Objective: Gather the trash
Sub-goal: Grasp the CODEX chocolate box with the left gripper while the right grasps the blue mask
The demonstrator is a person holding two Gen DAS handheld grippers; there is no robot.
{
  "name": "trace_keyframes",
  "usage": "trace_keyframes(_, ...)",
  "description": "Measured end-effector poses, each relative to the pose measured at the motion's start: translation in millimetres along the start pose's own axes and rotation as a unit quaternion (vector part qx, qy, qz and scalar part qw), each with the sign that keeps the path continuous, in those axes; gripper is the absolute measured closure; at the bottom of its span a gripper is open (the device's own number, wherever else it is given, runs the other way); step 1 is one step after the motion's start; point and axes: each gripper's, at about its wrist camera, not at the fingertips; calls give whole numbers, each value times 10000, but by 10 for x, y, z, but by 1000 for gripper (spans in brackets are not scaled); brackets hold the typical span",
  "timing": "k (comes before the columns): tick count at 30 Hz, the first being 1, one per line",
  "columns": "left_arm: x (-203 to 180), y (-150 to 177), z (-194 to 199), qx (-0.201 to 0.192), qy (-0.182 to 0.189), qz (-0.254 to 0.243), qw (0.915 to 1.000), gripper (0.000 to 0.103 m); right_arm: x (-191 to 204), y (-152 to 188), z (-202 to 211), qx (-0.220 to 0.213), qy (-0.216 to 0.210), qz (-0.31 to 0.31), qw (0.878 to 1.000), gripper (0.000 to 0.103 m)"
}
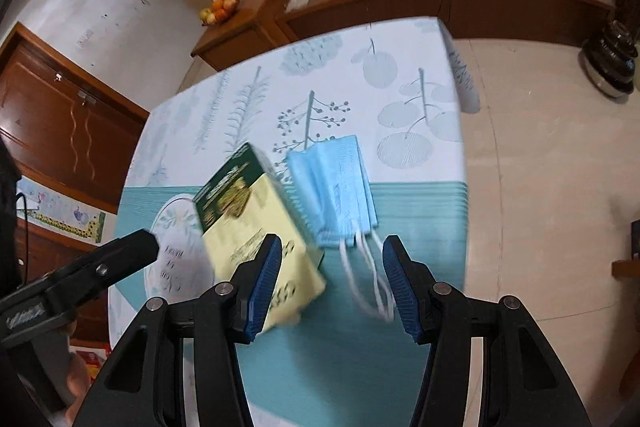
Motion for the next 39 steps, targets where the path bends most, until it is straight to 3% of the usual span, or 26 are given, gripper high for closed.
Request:
trace_keyframes(7, 73, -149, -188, 134, 7, 271, 9995, 11, 59, -389, -532, 445, 217, 257, 9984, 48)
trace_keyframes(10, 99, -200, -269, 178, -12, 340, 9993, 11, 196, -393, -599, 354, 376, 636, 9966, 49)
trace_keyframes(11, 111, -208, -281, 188, -19, 349, 9992, 11, 247, -373, -630, 366, 417, 760, 9956, 51)
trace_keyframes(15, 158, -243, -331, 224, -37, 392, 9990, 6, 403, -277, -718, 451, 425, 1061, 9924, 74)
trace_keyframes(16, 174, -245, -341, 222, -52, 403, 9989, 5, 421, -256, -745, 506, 336, 1041, 9927, 82)
trace_keyframes(23, 223, -237, -405, 307, -314, 333, 9985, 3, 415, -118, -826, 513, -313, 440, 9972, 91)
trace_keyframes(32, 166, -189, -643, 475, -652, 471, 9956, 1, 359, 66, -736, 86, -71, -68, 9999, 92)
trace_keyframes(39, 44, -200, -757, 486, -799, 483, 9944, 0, 288, 214, -673, 82, -165, -162, 9997, 92)
Point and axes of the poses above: each gripper's, at about its wrist camera, not at the fingertips, and z roughly against the way its jaws point, x to its left, y to its underside, and after that the axes turned 13 degrees about x, right-handed
